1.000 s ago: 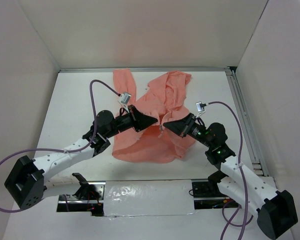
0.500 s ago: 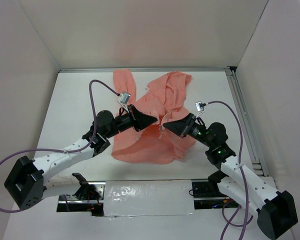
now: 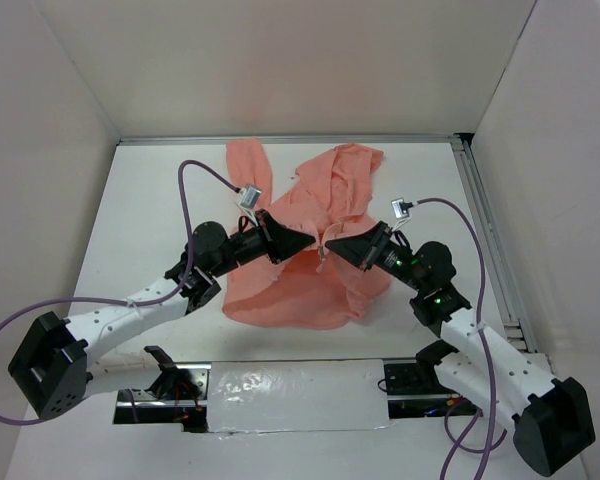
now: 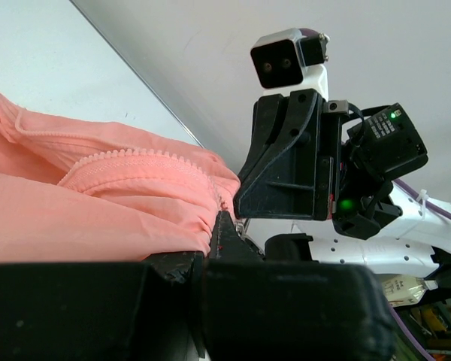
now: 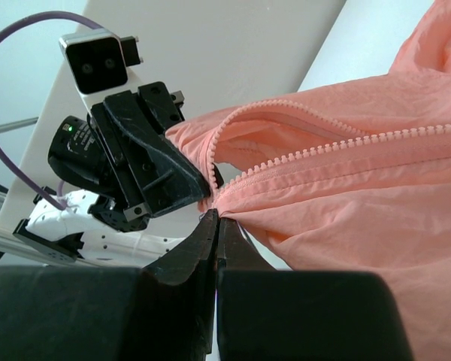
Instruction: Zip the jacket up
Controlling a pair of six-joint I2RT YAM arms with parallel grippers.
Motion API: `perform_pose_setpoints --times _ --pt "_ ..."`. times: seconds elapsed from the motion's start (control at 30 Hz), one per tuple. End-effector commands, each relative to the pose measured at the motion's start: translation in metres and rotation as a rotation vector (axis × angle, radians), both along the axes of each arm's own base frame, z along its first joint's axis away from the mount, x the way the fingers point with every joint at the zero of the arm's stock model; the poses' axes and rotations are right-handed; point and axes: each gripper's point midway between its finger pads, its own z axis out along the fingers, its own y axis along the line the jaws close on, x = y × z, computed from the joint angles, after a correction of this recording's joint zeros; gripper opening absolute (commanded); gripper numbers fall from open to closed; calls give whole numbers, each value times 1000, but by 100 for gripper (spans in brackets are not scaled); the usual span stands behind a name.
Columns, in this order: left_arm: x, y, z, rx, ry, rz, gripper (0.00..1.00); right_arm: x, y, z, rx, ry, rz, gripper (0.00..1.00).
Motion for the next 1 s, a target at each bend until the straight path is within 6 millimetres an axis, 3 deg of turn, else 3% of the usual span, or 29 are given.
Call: perform_pose_setpoints --times 0.0,0.17,0.47,0.97 --pt "-8 4 25 -63 -95 -7 0 5 -1 33 40 -72 -17 0" --pt "-8 4 26 -67 -75 -3 0 3 1 32 37 -73 -2 0" --pt "-2 7 30 -70 -79 38 0 -7 -4 11 -10 -31 -1 0" --pt "-2 5 29 -60 -85 36 0 -4 1 9 -28 -29 14 0"
